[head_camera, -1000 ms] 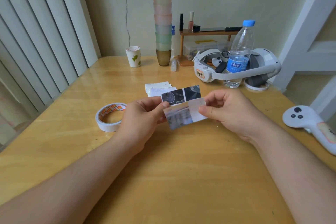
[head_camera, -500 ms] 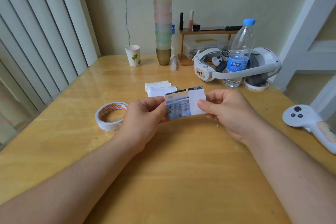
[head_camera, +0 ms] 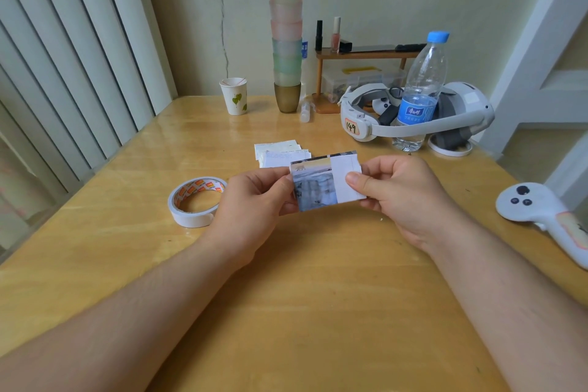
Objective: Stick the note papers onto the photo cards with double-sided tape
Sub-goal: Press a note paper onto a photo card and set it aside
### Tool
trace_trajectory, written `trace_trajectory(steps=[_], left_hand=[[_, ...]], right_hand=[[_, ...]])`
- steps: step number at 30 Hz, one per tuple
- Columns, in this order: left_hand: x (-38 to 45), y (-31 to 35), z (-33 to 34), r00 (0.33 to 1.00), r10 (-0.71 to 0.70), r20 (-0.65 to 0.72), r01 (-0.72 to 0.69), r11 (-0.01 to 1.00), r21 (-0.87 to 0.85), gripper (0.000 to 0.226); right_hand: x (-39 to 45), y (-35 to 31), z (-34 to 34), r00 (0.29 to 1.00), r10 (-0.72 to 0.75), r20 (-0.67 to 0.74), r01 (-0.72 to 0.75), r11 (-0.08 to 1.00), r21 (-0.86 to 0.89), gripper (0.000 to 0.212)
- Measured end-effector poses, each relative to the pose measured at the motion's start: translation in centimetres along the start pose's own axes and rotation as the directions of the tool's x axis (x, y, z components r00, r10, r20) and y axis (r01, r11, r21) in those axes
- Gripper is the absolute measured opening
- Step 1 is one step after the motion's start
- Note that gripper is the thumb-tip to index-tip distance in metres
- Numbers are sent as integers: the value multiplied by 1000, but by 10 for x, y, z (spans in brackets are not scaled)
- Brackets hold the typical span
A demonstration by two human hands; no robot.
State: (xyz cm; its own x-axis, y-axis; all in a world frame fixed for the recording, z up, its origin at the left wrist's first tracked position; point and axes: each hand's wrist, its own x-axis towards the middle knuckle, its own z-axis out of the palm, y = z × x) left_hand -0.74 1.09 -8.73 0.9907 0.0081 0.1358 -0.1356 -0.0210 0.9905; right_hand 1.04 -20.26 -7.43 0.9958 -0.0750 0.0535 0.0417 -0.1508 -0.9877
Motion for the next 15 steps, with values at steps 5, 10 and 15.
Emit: trace_trajectory(steps=[5,10,15], left_hand=[[0,-2,0,1000,-6,-6,6,1000,19,30],[0,-2,-1,1000,-1,4,1,999,41,32],[0,-1,-1,1000,0,6,0,999,50,32]], right_hand=[[0,0,0,1000,11,-16,-11,1000,11,9],[-1,-1,1,998,-10,-54,10,1000,-7,11],[-3,-2,2,998,-19,-58,18,1000,-20,11]])
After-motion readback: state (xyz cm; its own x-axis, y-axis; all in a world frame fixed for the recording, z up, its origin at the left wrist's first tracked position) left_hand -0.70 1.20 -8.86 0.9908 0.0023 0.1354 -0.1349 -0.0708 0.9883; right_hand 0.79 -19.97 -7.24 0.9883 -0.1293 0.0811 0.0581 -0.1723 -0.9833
